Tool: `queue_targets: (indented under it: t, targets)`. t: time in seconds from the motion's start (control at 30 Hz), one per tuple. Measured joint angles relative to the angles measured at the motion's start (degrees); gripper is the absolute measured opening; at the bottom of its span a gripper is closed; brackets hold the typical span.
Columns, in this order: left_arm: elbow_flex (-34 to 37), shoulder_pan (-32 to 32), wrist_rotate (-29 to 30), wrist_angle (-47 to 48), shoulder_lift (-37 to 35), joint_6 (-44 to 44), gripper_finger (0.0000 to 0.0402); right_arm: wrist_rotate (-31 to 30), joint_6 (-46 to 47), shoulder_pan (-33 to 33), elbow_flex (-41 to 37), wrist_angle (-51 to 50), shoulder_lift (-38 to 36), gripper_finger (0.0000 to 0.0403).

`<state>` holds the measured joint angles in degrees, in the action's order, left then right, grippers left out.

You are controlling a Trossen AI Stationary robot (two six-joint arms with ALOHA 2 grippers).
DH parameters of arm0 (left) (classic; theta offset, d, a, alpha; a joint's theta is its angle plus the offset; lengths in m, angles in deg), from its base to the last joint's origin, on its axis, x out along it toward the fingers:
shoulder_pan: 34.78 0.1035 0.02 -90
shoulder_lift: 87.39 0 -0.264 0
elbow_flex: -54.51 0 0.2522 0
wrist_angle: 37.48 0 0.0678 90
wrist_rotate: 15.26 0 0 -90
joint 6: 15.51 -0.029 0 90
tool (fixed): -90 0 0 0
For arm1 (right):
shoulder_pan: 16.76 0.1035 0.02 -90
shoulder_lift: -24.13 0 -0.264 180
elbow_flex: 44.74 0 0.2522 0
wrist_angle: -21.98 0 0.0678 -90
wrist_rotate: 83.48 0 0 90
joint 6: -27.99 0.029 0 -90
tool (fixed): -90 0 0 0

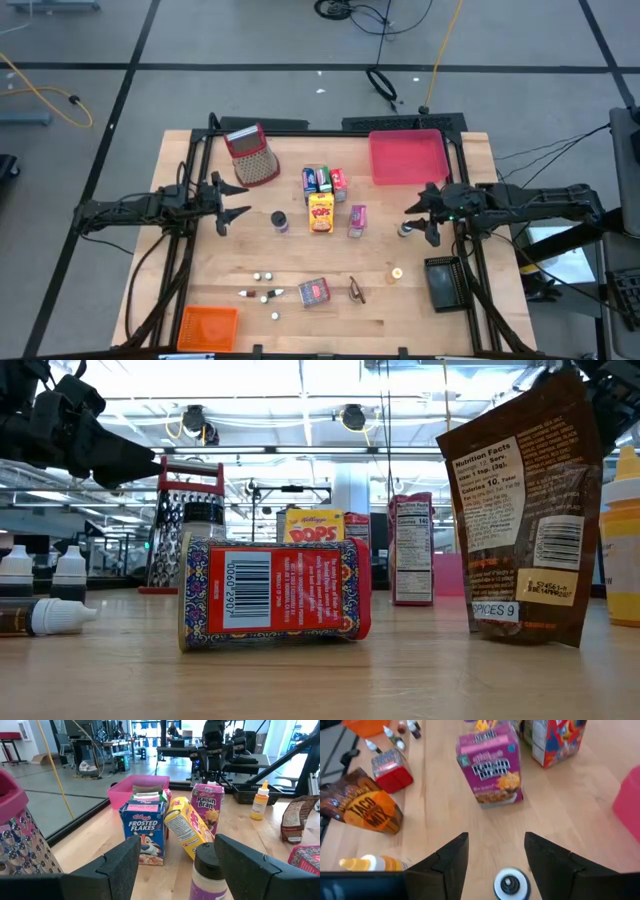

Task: Pick & Place Kitchen Items
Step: Put the large black food coloring bottle into the orange bin

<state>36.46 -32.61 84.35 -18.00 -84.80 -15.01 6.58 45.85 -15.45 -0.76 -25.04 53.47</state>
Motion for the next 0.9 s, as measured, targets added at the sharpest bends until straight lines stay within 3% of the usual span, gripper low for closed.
queue_targets:
  t: [0.3,0.57,0.9]
  targets:
    - [0.0,0.0,1.5,0.0,0.0,0.0,0.0257,-0.1,2.7,0.0,-3.6,-0.7,0.5,0.019]
    - [0.0,0.0,1.5,0.0,0.0,0.0,0.0257,0.2,4.0,0.0,-7.0,4.5,1.4,0.0192]
    - [0.0,0.0,1.5,0.0,0.0,0.0,0.0257,-0.1,5.3,-0.1,-9.6,5.6,4.6,0.0173]
